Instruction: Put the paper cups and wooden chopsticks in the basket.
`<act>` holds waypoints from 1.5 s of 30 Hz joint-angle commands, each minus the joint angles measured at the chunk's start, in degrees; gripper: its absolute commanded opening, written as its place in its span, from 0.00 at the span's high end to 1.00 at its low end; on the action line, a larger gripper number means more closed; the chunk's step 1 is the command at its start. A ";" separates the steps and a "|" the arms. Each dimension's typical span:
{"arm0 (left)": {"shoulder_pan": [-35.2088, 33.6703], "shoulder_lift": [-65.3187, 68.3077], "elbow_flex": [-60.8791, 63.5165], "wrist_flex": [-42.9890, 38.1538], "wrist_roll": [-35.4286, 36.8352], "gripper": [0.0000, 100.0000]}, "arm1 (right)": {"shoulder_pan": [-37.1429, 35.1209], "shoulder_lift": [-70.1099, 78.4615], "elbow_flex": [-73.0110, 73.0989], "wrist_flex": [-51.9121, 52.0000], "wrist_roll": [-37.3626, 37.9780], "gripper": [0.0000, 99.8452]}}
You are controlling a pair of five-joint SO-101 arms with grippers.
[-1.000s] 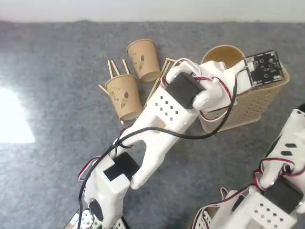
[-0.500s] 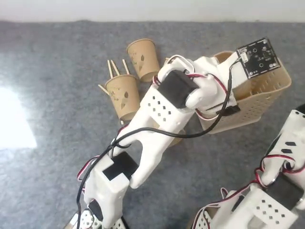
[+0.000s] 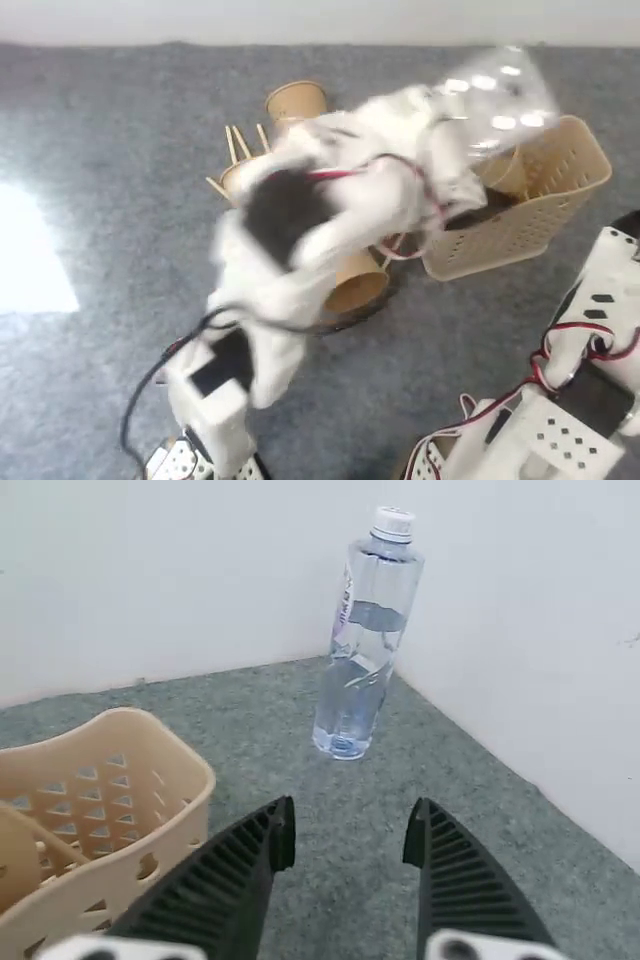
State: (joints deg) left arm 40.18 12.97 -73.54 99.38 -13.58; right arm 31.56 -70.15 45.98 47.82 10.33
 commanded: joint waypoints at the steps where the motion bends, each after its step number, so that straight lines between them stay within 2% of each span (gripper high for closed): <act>1: -5.89 -10.02 -1.71 1.32 1.32 0.71 | -4.00 4.62 -8.97 5.49 -0.26 0.81; 4: -14.42 -17.14 3.30 1.32 2.11 0.71 | -6.99 12.62 -19.25 12.62 -0.44 0.81; 8: -26.02 -28.40 16.48 1.23 3.87 0.71 | -10.07 25.54 -36.04 23.78 -0.53 0.81; 14: -38.24 -42.73 43.47 0.88 4.04 0.71 | -14.90 38.90 -60.13 38.99 -0.62 0.81; 17: -41.85 -47.56 58.51 -2.29 4.04 0.71 | -18.59 43.65 -71.12 45.05 -0.44 0.81; 23: -42.90 -56.53 84.70 -13.45 5.71 0.71 | -27.74 54.64 -86.95 54.81 -0.44 0.81; 30: -42.99 -66.11 110.46 -26.46 6.15 0.71 | -31.78 59.03 -88.18 55.08 -0.53 0.81; 36: -42.99 -68.66 122.86 -36.57 6.51 0.71 | -33.27 64.04 -88.09 54.29 -0.53 0.81; 42: -42.81 -68.75 133.76 -45.01 10.99 0.71 | -33.01 69.67 -88.18 54.20 -0.53 0.81; 45: -42.90 -68.75 137.36 -48.00 10.99 0.71 | -32.22 71.25 -88.18 54.02 -0.53 0.87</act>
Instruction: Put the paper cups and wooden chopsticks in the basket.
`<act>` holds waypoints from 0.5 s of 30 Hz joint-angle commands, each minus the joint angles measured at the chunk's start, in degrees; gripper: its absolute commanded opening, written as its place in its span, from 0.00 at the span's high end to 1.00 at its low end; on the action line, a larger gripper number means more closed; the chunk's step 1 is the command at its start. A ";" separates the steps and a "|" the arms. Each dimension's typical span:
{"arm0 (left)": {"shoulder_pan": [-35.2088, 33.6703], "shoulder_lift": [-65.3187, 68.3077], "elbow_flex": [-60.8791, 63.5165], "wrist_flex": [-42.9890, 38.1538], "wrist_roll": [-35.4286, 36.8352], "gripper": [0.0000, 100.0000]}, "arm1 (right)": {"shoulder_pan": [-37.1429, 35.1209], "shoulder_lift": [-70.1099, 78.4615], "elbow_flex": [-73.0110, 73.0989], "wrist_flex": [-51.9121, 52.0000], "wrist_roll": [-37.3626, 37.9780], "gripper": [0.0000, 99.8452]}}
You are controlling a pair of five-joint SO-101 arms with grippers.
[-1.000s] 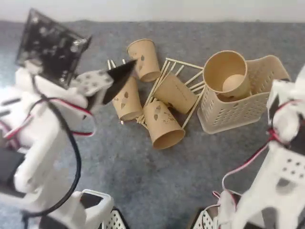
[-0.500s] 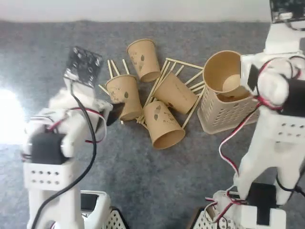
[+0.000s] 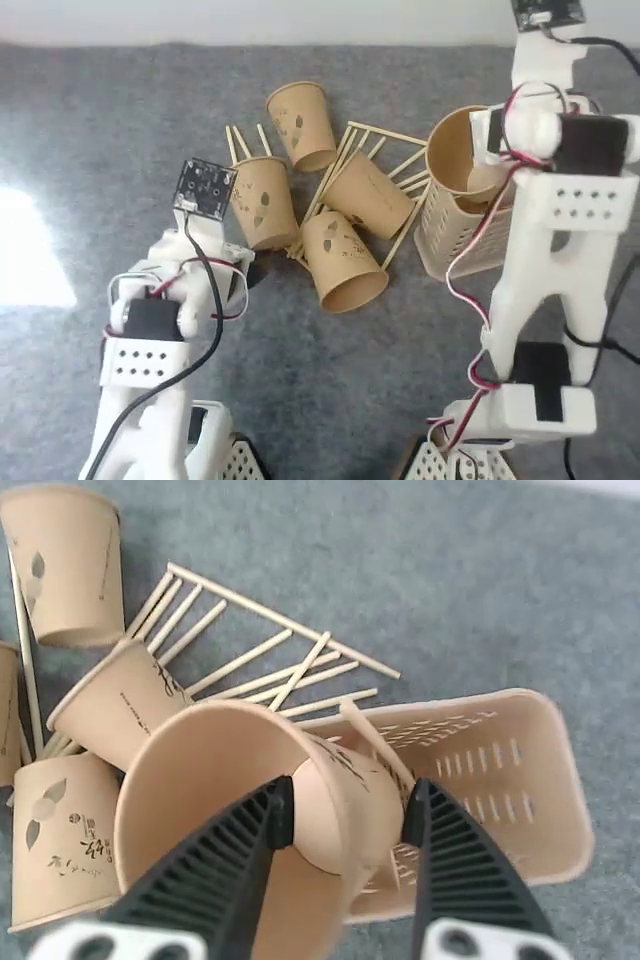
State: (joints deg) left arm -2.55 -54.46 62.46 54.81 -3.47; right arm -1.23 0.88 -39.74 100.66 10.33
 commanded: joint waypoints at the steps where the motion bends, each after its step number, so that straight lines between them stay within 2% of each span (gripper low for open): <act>1: 0.09 -1.32 2.42 -4.13 0.97 0.71 | 0.66 0.57 -2.46 0.92 -0.53 0.90; 5: 0.18 -1.41 6.37 -7.56 0.97 0.71 | 2.95 1.01 -2.46 0.48 -0.53 0.99; 9: 1.05 -1.32 8.66 -9.93 0.97 0.71 | 4.09 0.66 -2.46 0.75 -1.14 0.99; 15: 7.91 -1.67 13.05 -12.57 0.97 0.71 | 6.11 0.66 -5.27 1.89 -7.47 0.99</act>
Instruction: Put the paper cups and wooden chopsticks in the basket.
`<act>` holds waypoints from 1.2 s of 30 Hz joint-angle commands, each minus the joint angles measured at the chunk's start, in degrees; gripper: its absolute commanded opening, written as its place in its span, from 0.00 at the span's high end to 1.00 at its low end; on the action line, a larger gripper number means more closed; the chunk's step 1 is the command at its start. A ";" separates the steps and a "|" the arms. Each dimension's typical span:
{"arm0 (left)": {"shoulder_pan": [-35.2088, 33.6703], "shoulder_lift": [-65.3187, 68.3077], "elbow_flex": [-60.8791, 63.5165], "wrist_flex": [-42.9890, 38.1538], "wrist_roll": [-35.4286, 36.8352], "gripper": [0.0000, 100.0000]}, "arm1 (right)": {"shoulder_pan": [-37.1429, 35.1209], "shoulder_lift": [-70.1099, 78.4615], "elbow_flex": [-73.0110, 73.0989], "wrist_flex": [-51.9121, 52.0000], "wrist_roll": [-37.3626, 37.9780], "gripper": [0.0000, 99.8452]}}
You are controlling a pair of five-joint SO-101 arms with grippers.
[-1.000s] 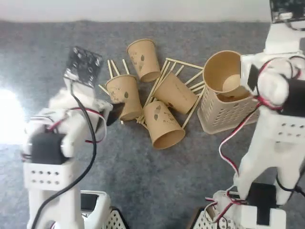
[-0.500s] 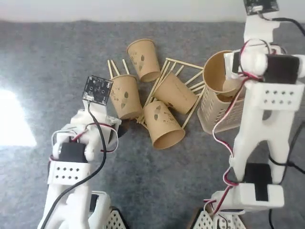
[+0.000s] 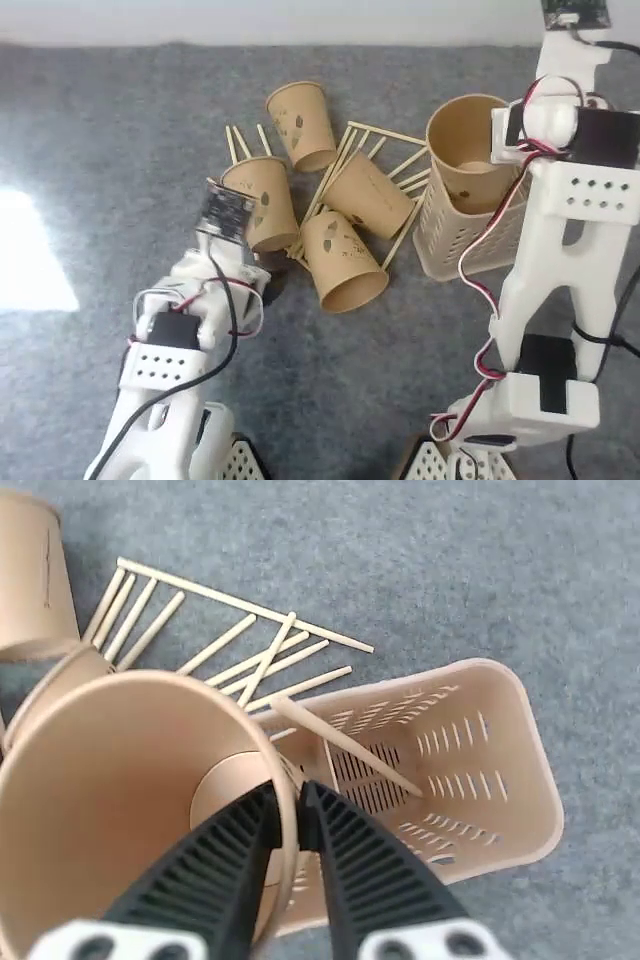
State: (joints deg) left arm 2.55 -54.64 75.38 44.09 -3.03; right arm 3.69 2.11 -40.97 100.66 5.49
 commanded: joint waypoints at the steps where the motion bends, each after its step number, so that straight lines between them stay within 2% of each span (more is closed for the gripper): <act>1: 3.43 -1.49 0.40 -1.85 0.53 0.71 | 1.27 -0.57 -4.31 1.98 -2.81 0.99; 15: 3.69 -1.49 0.48 -1.76 0.53 0.71 | 3.12 -0.40 8.35 2.15 -2.73 0.98; 20: 3.69 -1.49 0.48 -1.76 0.53 0.71 | 3.82 -0.57 9.93 2.51 -2.64 0.75; 27: 3.52 -1.58 -0.13 -1.49 0.53 0.71 | 3.21 -3.12 8.44 2.15 -1.67 0.74; 32: -3.08 -1.32 -15.96 9.85 -0.18 0.71 | 3.65 -11.91 5.27 2.42 2.73 0.74; 36: -3.52 -1.05 -27.91 15.65 -7.47 0.71 | 3.38 -20.35 11.78 2.42 4.75 0.74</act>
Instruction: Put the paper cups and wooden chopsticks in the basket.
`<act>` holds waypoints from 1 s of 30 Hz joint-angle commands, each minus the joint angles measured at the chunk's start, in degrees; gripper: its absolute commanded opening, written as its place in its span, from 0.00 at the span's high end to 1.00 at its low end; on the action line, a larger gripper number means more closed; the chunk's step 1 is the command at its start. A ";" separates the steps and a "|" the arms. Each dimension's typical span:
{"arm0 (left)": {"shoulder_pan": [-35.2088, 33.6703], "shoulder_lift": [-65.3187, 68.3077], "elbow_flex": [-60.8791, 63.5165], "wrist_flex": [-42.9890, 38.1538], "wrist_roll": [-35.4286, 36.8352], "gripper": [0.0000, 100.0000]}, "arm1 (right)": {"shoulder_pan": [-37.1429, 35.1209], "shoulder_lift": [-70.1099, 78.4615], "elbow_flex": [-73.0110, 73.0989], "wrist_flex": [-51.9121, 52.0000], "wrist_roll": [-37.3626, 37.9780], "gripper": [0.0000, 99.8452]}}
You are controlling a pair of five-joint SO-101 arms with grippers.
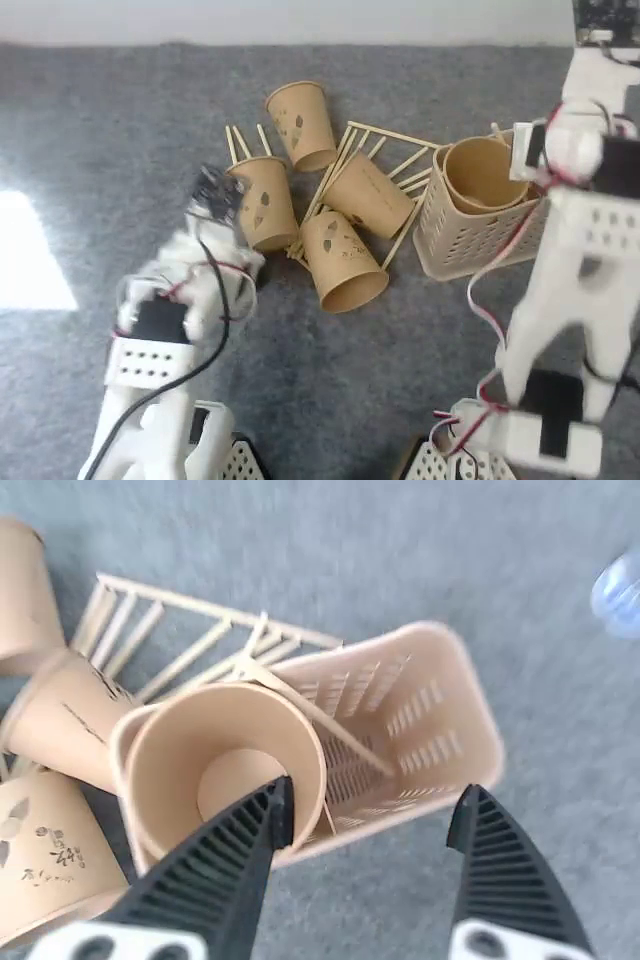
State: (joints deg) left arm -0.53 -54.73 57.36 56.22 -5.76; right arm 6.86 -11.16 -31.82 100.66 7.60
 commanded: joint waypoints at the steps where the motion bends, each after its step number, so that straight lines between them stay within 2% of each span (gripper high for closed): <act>1: 0.09 -0.97 -11.65 4.48 -6.86 0.71 | 0.22 -8.84 5.10 2.33 3.16 0.74; 6: 0.62 -0.88 -15.52 7.30 -16.18 0.71 | 0.13 -16.66 18.90 2.24 5.71 0.74; 11: 0.35 -0.88 -15.87 7.03 -21.71 0.71 | 0.04 -24.13 34.81 0.66 6.59 0.74; 15: 0.26 2.20 -21.14 8.97 -23.38 0.71 | 0.04 -31.87 51.69 -5.67 6.59 0.74; 22: 0.18 23.12 -45.14 20.57 -30.59 0.71 | -0.48 -50.42 78.24 -18.95 6.42 0.74; 26: 0.18 37.71 -58.68 27.69 -35.25 0.71 | -2.68 -57.98 86.77 -23.78 6.68 0.74; 30: 0.18 48.35 -69.93 31.65 -37.98 0.71 | -2.95 -60.53 89.05 -25.27 6.68 0.74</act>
State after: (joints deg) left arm -0.44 -12.35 -3.03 85.32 -41.54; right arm 4.48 -69.89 56.97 77.19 13.58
